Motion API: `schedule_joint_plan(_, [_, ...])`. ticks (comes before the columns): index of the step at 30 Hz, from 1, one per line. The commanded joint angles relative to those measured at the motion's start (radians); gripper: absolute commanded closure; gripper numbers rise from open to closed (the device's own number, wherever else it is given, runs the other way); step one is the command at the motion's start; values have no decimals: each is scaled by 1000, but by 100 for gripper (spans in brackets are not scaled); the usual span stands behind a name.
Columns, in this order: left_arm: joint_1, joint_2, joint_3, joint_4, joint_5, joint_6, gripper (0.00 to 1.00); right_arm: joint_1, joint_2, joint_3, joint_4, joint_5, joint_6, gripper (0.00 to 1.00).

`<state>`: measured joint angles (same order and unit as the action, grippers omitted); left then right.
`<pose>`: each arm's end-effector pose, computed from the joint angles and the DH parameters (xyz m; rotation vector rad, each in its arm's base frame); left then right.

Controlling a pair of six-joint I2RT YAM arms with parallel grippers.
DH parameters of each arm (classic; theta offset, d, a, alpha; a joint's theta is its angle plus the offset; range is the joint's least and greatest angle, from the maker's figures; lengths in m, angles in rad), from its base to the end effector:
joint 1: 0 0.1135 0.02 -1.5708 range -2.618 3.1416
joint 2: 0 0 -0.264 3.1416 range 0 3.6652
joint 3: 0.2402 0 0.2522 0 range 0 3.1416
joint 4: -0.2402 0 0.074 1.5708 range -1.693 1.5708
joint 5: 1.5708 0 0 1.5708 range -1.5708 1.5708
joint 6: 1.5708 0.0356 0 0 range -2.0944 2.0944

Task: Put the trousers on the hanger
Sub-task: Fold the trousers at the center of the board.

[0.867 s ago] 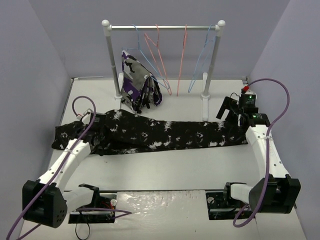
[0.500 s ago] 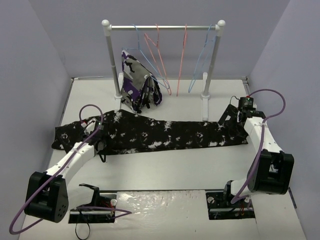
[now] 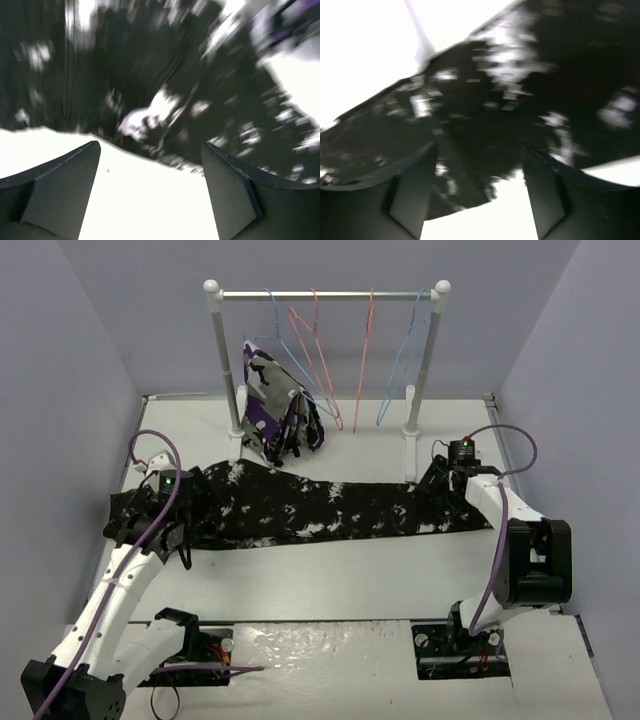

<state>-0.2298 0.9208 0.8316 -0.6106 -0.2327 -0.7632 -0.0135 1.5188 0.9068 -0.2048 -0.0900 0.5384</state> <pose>0.1895 -0.0359 0.2916 -0.7137 2.1464 -0.2685 0.3162 -0.0011 0.2057 0.6160 2.3330 0.3527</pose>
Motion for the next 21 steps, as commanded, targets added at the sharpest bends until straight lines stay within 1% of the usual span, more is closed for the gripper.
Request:
schedule_joint_plan(1, [-1, -10, 70, -37, -61, 82, 21, 43, -5, -31, 132, -26, 51, 43])
schedule_joint_plan(3, [4, 7, 56, -37, -44, 76, 20, 38, 27, -65, 177, -33, 81, 46])
schedule_joint_plan(5, [12, 34, 46, -48, -37, 85, 15, 18, 68, -106, 192, -27, 107, 47])
schedule_joint_plan(7, [29, 46, 48, -67, -35, 94, 13, -81, 97, -142, 193, -56, 126, 47])
schedule_joint_plan(9, [43, 50, 47, -71, -22, 104, 12, -155, 107, -155, 193, -79, 130, 46])
schedule_joint_plan(11, [69, 47, 39, -72, 3, 105, 12, -279, 104, -170, 180, -88, 144, 43])
schedule_joint_plan(12, [80, 47, 33, -72, 17, 98, 12, -320, 100, -173, 162, -80, 170, 42])
schedule_joint_plan(15, [111, 50, 11, -73, 56, 69, 12, -402, 76, -189, 144, -75, 252, 40])
schedule_joint_plan(18, [144, 54, -10, -85, 83, 55, 12, -484, 50, -191, 143, -35, 280, 38])
schedule_joint_plan(21, [167, 58, -18, -101, 116, 53, 12, -538, 44, -195, 145, -31, 291, 38])
